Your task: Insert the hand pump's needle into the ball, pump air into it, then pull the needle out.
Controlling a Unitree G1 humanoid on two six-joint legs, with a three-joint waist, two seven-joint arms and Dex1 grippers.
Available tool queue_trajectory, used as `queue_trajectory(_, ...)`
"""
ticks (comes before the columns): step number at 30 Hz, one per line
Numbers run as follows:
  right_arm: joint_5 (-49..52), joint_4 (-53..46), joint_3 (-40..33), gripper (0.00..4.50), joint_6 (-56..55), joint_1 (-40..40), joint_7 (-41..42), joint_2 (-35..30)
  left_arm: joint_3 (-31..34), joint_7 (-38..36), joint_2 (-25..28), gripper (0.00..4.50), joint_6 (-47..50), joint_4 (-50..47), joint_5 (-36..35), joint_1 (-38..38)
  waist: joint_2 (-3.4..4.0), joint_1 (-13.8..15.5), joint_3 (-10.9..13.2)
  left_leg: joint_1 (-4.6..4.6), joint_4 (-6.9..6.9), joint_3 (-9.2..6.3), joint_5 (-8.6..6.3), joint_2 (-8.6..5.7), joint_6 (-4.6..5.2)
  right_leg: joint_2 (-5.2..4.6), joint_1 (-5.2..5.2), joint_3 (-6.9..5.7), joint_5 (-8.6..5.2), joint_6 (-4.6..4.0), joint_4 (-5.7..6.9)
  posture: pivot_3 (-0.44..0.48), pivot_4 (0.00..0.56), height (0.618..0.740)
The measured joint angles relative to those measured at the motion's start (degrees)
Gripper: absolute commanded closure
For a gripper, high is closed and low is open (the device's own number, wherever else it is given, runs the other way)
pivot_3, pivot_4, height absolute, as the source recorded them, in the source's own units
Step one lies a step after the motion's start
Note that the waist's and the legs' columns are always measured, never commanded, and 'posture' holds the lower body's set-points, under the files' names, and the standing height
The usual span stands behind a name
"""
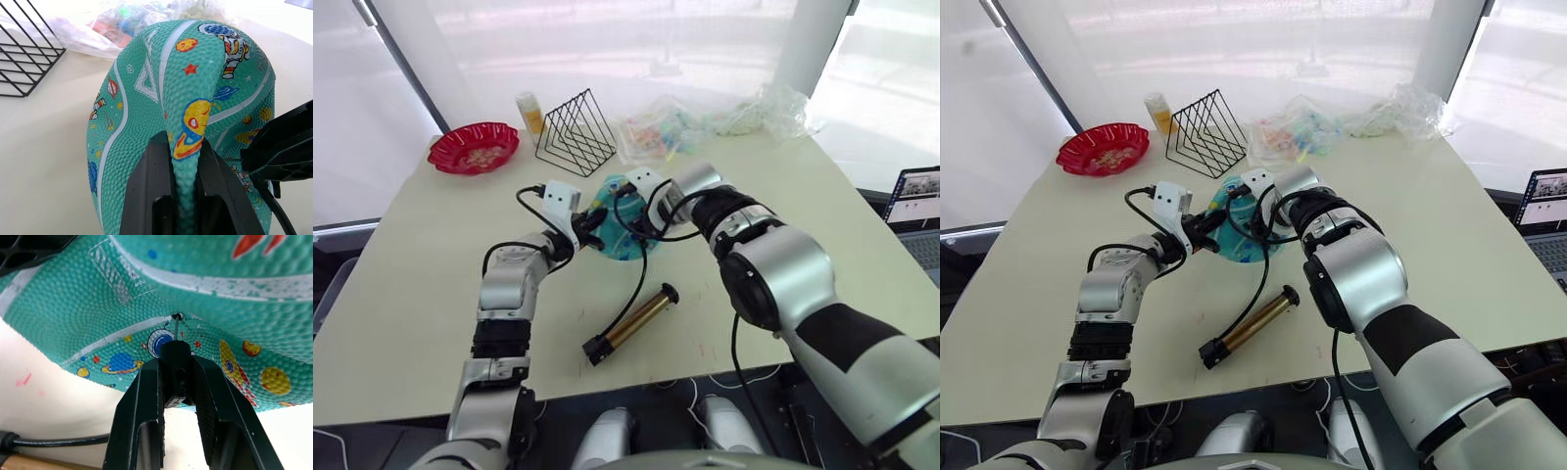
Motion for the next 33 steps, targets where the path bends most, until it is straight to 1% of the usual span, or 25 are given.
queue_trajectory(5, 0.2, 0.5, -1.0, 4.18, 0.0, 0.0, -1.1, 0.0, 0.5, 0.0, 0.0, 4.48, 1.0, -0.6, -2.2, 0.6, 0.05, 0.0, 0.0, 0.03, 0.00, -0.06, -0.02, 0.03, -0.03, 0.09, 0.00, 0.03, -0.02, -0.04, 0.00, 0.000, 0.150, 0.740)
queue_trajectory(15, 0.3, 0.6, -1.1, 4.18, 0.0, 0.0, -1.8, 0.2, 0.5, 0.0, 0.0, 4.48, 1.5, -1.4, -2.6, 1.0, 0.05, -0.1, 0.0, 0.04, -0.01, -0.06, -0.03, 0.05, -0.04, 0.11, 0.00, 0.03, -0.02, -0.05, 0.00, 0.000, 0.150, 0.740)
queue_trajectory(26, 0.0, 0.8, -0.4, 4.18, 0.0, 0.0, -0.4, 0.3, 0.5, -0.1, 0.0, 4.48, 1.5, -2.0, -3.7, 2.0, 0.06, -0.2, 0.0, 0.06, -0.05, -0.06, -0.04, 0.08, -0.06, 0.14, 0.00, 0.02, -0.05, -0.09, 0.00, 0.000, 0.150, 0.740)
queue_trajectory(29, -1.9, 0.8, 1.9, 4.18, -1.3, 0.0, 1.7, 0.9, 0.5, -0.1, 0.0, 4.48, 1.5, -2.1, -3.8, 2.0, 0.07, -0.2, -0.1, 0.08, -0.05, -0.06, -0.04, 0.09, -0.06, 0.16, 0.00, 0.03, -0.05, -0.09, 0.00, 0.000, 0.150, 0.740)
queue_trajectory(31, -4.9, 1.0, 5.7, 4.18, -3.9, 0.0, 4.5, 1.5, 0.5, -0.1, 0.0, 4.48, 1.5, -2.1, -3.8, 2.0, 0.07, -0.2, -0.1, 0.10, -0.05, -0.07, -0.04, 0.09, -0.06, 0.18, -0.01, 0.02, -0.05, -0.09, 0.00, 0.000, 0.150, 0.740)
queue_trajectory(33, -6.5, 1.1, 7.8, 4.18, -5.5, 0.0, 6.0, 1.8, 0.5, -0.1, 0.0, 4.48, 1.5, -2.1, -3.8, 2.0, 0.08, -0.2, -0.1, 0.11, -0.06, -0.09, -0.04, 0.09, -0.07, 0.18, -0.01, 0.01, -0.05, -0.09, 0.00, 0.000, 0.150, 0.740)
